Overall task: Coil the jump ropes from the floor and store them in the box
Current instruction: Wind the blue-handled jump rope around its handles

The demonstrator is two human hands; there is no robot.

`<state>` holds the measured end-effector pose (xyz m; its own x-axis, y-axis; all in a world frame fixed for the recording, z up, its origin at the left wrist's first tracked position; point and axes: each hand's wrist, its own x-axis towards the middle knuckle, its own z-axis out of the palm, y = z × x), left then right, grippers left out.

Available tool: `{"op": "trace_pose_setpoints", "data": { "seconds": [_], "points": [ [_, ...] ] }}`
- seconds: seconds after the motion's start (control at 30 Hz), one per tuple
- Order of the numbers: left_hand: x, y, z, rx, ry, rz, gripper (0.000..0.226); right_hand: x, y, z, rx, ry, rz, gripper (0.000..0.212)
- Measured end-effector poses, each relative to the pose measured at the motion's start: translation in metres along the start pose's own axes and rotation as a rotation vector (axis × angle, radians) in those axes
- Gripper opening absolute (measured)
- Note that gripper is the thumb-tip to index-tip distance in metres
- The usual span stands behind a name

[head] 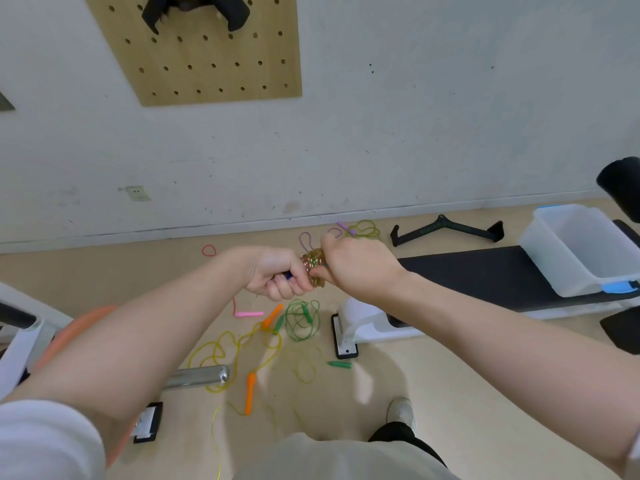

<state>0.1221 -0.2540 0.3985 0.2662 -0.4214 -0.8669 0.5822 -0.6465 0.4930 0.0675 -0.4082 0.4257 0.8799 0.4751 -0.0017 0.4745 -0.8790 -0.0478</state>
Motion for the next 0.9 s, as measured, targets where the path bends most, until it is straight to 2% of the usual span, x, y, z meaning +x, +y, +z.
{"op": "trace_pose_setpoints", "data": {
  "seconds": [0.13, 0.27, 0.37, 0.43, 0.5, 0.57, 0.63, 0.7, 0.77, 0.83, 0.9],
  "points": [
    [-0.004, 0.003, -0.002, 0.009, -0.014, -0.027, 0.032, 0.001, -0.008, 0.003, -0.091, 0.01, 0.039, 0.063],
    [-0.005, 0.005, 0.001, -0.004, -0.01, -0.066, 0.034, 0.0, -0.001, 0.002, -0.027, -0.053, -0.064, 0.041],
    [-0.001, 0.008, 0.005, -0.05, 0.019, -0.049, 0.035, 0.0, 0.003, 0.001, -0.106, -0.108, -0.128, 0.051],
    [-0.001, 0.016, 0.01, -0.104, 0.049, 0.002, 0.029, 0.004, 0.007, 0.004, -0.195, -0.048, -0.105, 0.05],
    [-0.006, 0.026, 0.013, -0.189, 0.086, 0.094, 0.024, 0.008, 0.016, 0.003, -0.181, 0.009, -0.028, 0.047],
    [-0.015, 0.034, 0.011, -0.236, 0.098, 0.218, 0.026, 0.009, 0.029, 0.002, -0.014, 0.032, 0.089, 0.047],
    [-0.02, 0.035, 0.006, -0.22, 0.104, 0.328, 0.039, 0.008, 0.041, 0.002, 0.347, 0.068, 0.197, 0.044],
    [-0.015, 0.031, 0.003, -0.13, 0.241, 0.454, 0.048, 0.006, 0.049, 0.005, 0.801, 0.102, 0.232, 0.032],
    [-0.006, 0.025, 0.008, -0.074, 0.352, 0.601, 0.039, 0.004, 0.05, 0.009, 1.134, 0.074, 0.261, 0.021],
    [0.005, 0.02, 0.02, -0.173, 0.303, 0.704, 0.042, 0.004, 0.043, 0.015, 1.392, 0.004, 0.277, 0.021],
    [0.012, 0.018, 0.033, -0.334, 0.284, 0.749, 0.05, 0.005, 0.036, 0.021, 1.537, -0.039, 0.259, 0.024]
  ]
}}
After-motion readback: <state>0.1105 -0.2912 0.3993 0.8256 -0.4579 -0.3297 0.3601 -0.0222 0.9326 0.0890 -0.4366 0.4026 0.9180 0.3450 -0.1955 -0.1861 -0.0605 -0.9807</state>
